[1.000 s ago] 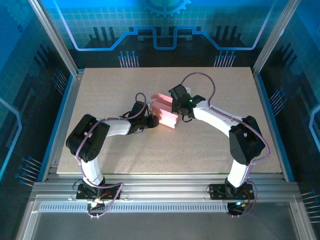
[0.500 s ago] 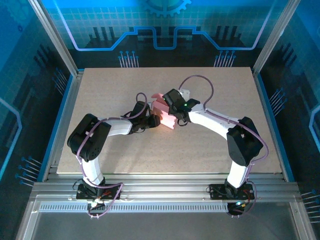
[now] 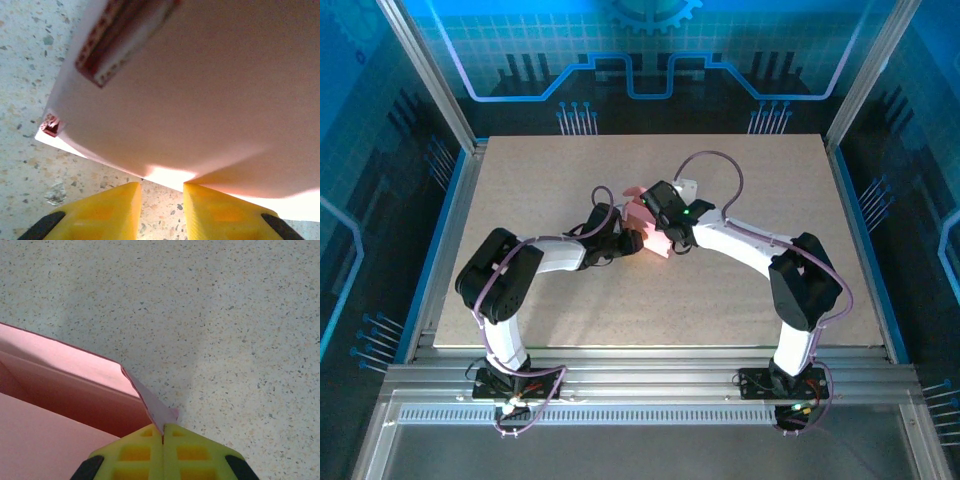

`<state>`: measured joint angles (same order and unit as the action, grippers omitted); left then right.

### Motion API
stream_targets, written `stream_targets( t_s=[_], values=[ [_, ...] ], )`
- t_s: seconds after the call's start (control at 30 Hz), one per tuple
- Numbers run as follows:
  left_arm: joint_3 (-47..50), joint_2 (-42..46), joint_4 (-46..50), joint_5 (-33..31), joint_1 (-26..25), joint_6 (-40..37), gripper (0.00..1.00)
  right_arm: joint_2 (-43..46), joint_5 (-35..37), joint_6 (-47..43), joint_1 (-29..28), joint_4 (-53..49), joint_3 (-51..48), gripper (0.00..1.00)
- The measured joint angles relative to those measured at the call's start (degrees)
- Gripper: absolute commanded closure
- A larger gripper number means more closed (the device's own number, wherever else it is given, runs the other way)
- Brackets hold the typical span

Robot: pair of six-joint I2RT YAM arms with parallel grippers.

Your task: Fold the paper box

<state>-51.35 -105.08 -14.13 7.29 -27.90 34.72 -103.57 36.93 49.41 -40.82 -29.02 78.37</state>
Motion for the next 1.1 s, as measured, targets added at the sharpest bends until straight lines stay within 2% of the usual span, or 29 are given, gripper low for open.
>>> stream_targets(
  t_s=[0.37, 0.63, 0.83, 1.1],
  values=[
    [-0.70, -0.46, 0.15, -1.38, -1.01, 3.61, 0.72, 0.17, 0.20, 0.33, -0.07, 0.63, -0.59, 1.00],
    [-0.57, -0.46, 0.00, -2.32, -1.20, 3.80, 0.71, 2.32, -2.16, -4.63, 0.00, 2.86, -2.86, 1.00],
    [-0.57, -0.79, -0.28, -3.23, -1.20, 4.00, 0.70, 2.43, -6.95, -8.20, 0.17, 1.31, -1.60, 1.00],
    [-0.57, -0.85, -1.53, -3.91, -1.20, 3.98, 0.70, 0.85, -19.28, -11.02, 1.11, -4.39, 3.91, 1.00]
  ],
)
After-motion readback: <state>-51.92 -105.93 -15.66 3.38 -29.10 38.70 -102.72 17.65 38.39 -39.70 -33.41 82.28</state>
